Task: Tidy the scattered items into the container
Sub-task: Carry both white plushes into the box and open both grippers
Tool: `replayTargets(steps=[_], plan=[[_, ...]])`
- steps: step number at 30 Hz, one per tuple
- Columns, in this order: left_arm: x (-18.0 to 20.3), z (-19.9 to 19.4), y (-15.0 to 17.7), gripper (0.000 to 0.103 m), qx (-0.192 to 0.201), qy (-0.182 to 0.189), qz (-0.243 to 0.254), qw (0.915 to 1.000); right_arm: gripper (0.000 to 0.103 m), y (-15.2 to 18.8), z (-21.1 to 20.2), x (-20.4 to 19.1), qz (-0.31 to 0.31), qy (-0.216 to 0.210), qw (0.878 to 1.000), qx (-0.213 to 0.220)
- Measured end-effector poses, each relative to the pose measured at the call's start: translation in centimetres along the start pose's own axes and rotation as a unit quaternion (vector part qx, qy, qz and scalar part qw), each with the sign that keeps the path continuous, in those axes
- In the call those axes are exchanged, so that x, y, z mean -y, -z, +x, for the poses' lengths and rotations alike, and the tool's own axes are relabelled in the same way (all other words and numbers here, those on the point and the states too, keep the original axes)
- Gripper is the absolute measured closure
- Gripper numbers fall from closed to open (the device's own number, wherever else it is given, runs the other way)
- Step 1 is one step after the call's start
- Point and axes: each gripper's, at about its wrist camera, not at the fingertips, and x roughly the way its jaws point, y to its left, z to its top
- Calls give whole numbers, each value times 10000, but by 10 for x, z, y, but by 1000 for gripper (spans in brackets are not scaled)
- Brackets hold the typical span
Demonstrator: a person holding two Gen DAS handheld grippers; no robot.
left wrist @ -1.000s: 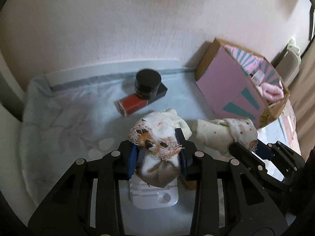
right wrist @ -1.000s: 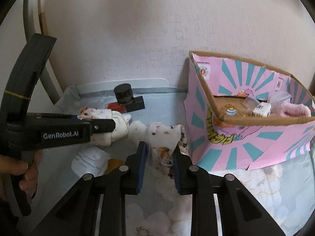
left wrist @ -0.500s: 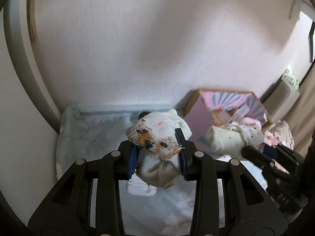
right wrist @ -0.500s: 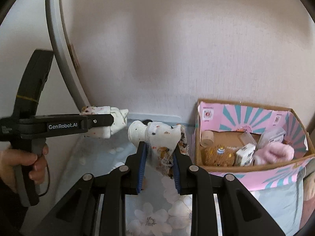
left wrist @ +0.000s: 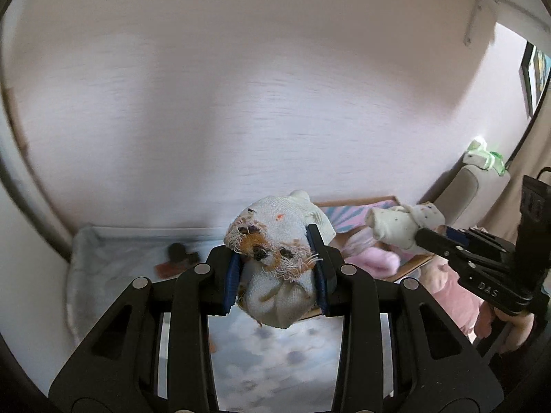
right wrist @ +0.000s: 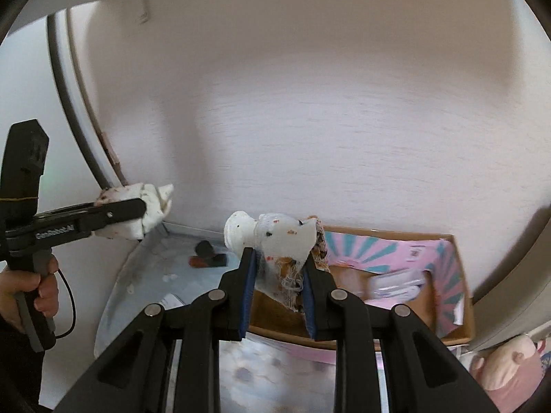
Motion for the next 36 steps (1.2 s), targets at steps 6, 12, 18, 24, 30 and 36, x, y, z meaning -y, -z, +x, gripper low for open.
replayTargets(steps=[6, 12, 18, 24, 30, 36], plan=[[46, 37, 4, 72, -195, 97, 65, 9997, 80, 3, -5, 48, 52, 98, 9998, -184], [78, 71, 12, 72, -397, 56, 74, 9992, 80, 9, -2, 83, 36, 90, 9994, -344], [92, 95, 19, 72, -532, -92, 11, 9985, 80, 18, 7, 99, -83, -53, 9987, -494], [92, 101, 16, 72, -557, -237, 1, 9982, 80, 18, 15, 103, -238, -210, 9981, -520], [87, 110, 13, 72, -636, -337, -21, 9974, 80, 16, 27, 108, -311, -269, 9975, -568], [79, 119, 10, 30, -790, -515, -127, 9955, 69, 13, 49, 105, -472, -114, 9950, -867]])
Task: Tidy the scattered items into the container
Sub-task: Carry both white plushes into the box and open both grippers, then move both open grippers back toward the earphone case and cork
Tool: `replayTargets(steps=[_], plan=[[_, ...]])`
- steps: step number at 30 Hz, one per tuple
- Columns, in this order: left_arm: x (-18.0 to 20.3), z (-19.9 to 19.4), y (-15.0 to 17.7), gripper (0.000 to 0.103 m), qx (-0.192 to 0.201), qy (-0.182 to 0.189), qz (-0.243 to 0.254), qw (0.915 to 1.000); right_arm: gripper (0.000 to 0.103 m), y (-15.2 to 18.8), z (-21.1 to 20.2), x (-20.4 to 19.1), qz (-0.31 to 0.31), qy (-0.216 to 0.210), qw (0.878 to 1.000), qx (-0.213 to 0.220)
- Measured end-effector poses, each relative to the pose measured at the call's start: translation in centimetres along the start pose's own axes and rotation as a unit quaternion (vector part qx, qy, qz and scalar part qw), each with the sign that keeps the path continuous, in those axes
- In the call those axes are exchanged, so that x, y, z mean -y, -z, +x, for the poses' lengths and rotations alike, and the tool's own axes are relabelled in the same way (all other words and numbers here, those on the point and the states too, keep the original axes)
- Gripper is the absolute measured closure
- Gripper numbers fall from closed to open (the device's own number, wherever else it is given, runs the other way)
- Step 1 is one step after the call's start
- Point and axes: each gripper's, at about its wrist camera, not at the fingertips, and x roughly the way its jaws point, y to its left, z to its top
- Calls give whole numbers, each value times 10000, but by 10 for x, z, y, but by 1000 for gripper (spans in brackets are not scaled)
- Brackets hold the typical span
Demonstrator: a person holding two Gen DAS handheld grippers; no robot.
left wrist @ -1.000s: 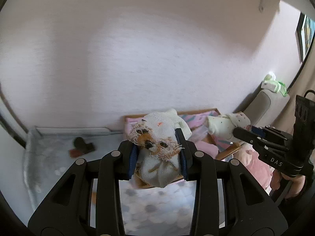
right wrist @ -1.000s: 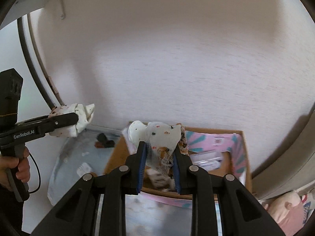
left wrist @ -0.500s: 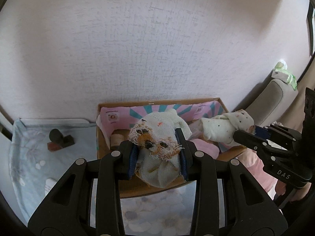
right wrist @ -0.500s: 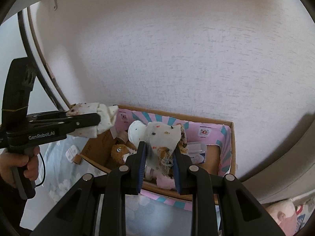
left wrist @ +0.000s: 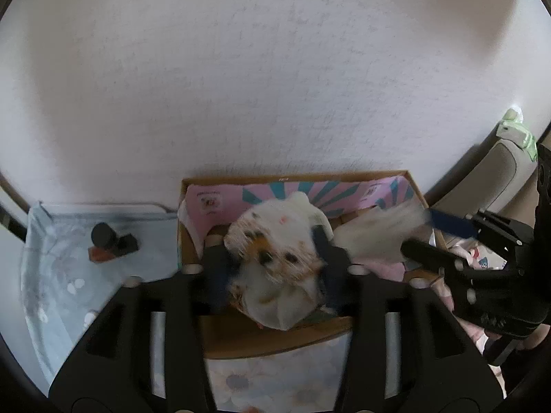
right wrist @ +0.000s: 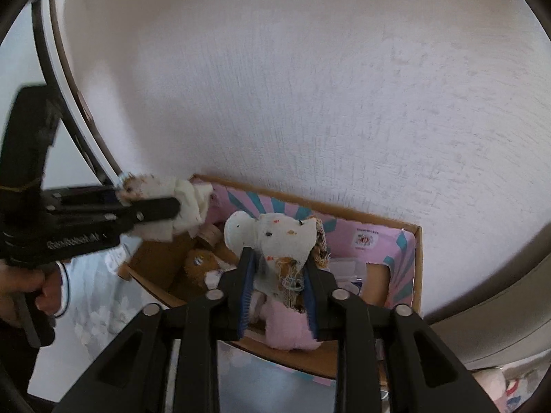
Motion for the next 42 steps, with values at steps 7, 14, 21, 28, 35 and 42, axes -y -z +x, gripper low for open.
replayTargets(steps=[7, 14, 21, 28, 35, 42], plan=[[-12, -13, 4, 1, 97, -112, -116, 9998, 34, -1, -6, 6, 230, 84, 9996, 151], [-23, -37, 6, 1, 263, -67, -134, 9995, 34, -2, -18, 11, 498, 219, 9982, 236], [-32, -67, -4, 1, 464, 19, -83, 9989, 34, -4, -33, 1, 638, 208, 9974, 250], [-56, -109, -9, 1, 857, -142, -132, 9961, 34, -5, -46, -10, 731, 334, 9964, 251], [-100, -155, -7, 1, 1110, -144, -293, 9933, 34, -15, -66, -46, 451, 206, 9974, 524], [-149, -175, 14, 1, 1093, -376, -243, 9930, 34, -22, -61, -116, -574, -287, 9952, 736]])
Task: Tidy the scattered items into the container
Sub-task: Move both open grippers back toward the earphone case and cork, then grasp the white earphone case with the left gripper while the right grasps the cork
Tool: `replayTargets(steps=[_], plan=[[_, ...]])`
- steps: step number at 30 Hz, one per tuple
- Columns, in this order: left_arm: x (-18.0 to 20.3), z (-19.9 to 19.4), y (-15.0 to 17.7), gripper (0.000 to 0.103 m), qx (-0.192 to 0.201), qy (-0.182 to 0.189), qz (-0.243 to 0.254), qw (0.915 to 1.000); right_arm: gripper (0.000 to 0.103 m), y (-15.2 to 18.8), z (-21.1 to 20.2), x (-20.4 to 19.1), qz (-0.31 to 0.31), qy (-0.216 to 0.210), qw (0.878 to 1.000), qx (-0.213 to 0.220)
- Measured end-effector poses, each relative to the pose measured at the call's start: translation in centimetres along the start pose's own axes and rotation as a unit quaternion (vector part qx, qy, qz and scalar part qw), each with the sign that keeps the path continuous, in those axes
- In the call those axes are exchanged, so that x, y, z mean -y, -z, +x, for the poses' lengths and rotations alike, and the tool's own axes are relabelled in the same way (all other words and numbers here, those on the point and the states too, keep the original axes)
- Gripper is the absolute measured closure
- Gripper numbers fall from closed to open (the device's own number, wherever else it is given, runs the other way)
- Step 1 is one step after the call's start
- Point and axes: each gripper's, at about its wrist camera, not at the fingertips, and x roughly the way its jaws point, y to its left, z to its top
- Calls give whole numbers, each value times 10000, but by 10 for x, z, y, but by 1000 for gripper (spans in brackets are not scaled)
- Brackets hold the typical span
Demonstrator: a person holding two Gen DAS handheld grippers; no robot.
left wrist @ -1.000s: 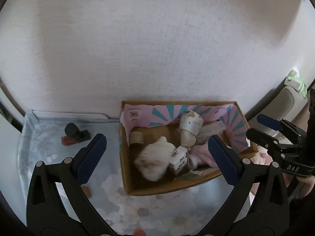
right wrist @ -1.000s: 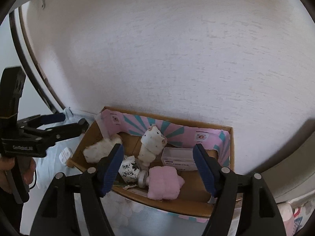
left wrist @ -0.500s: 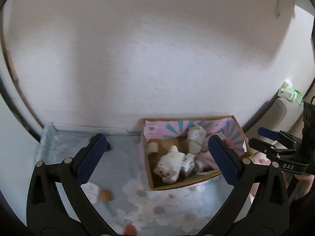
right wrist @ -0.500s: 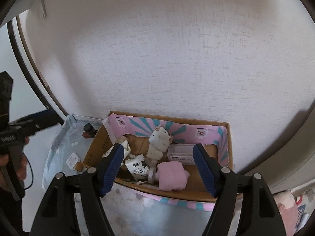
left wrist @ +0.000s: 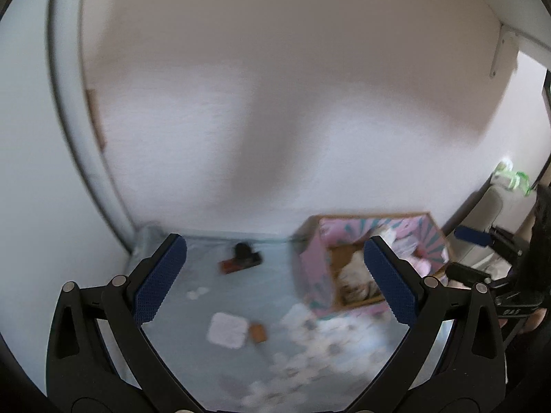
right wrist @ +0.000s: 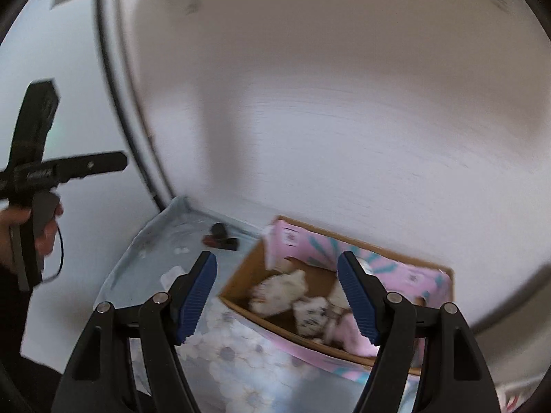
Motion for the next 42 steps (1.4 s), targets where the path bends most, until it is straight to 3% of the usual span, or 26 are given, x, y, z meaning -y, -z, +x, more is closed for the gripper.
replayTargets(steps=[7, 12, 16, 19, 24, 28, 39, 42], plan=[[-41, 16, 50, 1, -658, 147, 311, 9972, 34, -2, 30, -55, -551, -786, 9953, -127], [-51, 47, 87, 1, -1155, 407, 558, 9909, 34, -15, 57, -85, -1614, -1071, 9793, -591], [-57, 86, 116, 1, -1469, 516, 688, 9854, 34, -16, 95, -108, -2807, -1211, 9448, -1179], [-63, 118, 135, 1, -1593, 555, 732, 9829, 35, -2, 144, -123, -3611, -1366, 9041, -1831], [-70, 159, 158, 6, -1841, 599, 706, 9785, 35, 28, 208, -140, -4335, -1901, 8453, -2479], [-66, 174, 168, 7, -1911, 471, 923, 9761, 35, 49, 234, -149, -4797, -1974, 8107, -2716], [-74, 181, 173, 12, -1774, 533, 821, 9793, 35, 70, 259, -157, -5224, -2228, 7677, -2969], [-75, 180, 177, 13, -1695, 531, 879, 9802, 36, 72, 257, -155, -5283, -2244, 7616, -3007]])
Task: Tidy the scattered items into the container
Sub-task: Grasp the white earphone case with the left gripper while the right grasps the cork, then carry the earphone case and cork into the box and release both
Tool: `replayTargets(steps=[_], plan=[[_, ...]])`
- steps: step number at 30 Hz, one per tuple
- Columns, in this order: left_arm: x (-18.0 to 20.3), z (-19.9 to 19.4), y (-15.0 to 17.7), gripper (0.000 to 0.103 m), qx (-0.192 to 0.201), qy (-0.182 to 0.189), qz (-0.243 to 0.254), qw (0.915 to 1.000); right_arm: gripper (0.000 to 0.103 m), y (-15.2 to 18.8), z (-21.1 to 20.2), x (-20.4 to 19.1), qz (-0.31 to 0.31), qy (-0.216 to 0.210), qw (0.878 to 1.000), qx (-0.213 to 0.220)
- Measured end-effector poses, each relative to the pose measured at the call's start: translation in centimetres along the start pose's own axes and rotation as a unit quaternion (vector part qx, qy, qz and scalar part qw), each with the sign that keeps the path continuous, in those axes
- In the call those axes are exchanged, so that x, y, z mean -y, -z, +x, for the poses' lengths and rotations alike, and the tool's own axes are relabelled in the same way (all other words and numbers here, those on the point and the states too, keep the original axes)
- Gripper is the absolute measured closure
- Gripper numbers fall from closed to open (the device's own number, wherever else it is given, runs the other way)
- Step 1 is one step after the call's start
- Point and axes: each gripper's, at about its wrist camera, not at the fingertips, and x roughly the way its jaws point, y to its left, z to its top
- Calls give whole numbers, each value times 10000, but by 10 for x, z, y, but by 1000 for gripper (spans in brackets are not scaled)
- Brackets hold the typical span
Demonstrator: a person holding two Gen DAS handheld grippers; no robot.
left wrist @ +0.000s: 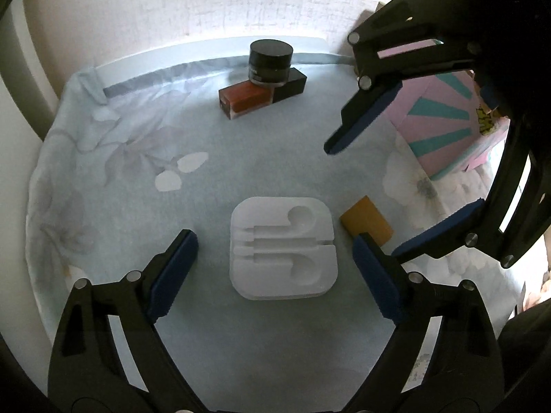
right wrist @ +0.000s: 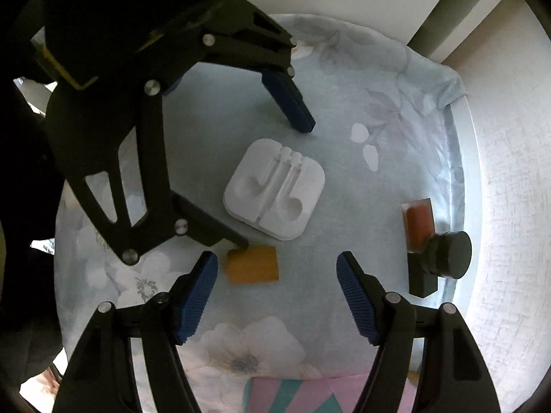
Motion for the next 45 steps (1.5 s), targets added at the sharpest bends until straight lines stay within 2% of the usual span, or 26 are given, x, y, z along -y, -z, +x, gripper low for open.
replayTargets(steps=[7, 9, 11, 13, 15, 17, 25, 26, 31, 35, 37, 38, 41, 45], plan=[[-1, -5, 17, 22, 353, -129, 129, 9992, 43, 4, 3, -8, -140, 14, 9998, -170], [-2, -6, 22, 26, 438, -174, 202, 9987, 51, 6, 5, -12, -220, 55, 9995, -228], [-2, -7, 25, 32, 496, -206, 255, 9982, 56, 7, 6, -14, -246, 56, 9993, -287], [-3, -8, 27, 45, 546, -160, 291, 9980, 61, 9, 8, -15, -210, 37, 9992, -343], [-3, -9, 28, 46, 559, -142, 289, 9979, 71, 10, 8, -15, -154, 27, 9992, -366], [-4, -9, 30, 46, 566, -141, 297, 9979, 74, 13, 8, -15, -136, 35, 9993, -352], [-7, -30, 30, 46, 657, -155, 243, 9974, 75, 25, -6, -13, 209, -22, 9998, -69], [-4, -33, 18, 46, 664, -181, 243, 9973, 75, 26, -9, -12, 273, -35, 9996, -26], [-9, -67, -1, 46, 767, -312, 190, 9964, 75, 33, -39, -8, 722, -58, 9970, 283], [3, -96, -18, 46, 856, -388, 148, 9955, 75, 41, -77, 0, 1239, 73, 9907, 565], [9, -117, -25, 46, 938, -422, 169, 9946, 75, 35, -101, -8, 1563, 155, 9852, 690], [12, -128, -31, 46, 970, -422, 187, 9942, 75, 32, -111, 2, 1689, 184, 9826, 745], [23, -147, -56, 46, 1050, -413, 263, 9933, 75, 45, -141, 29, 2175, 313, 9709, 951], [48, -166, -90, 46, 1186, -308, 428, 9915, 75, 83, -187, 29, 2886, 515, 9482, 1222]])
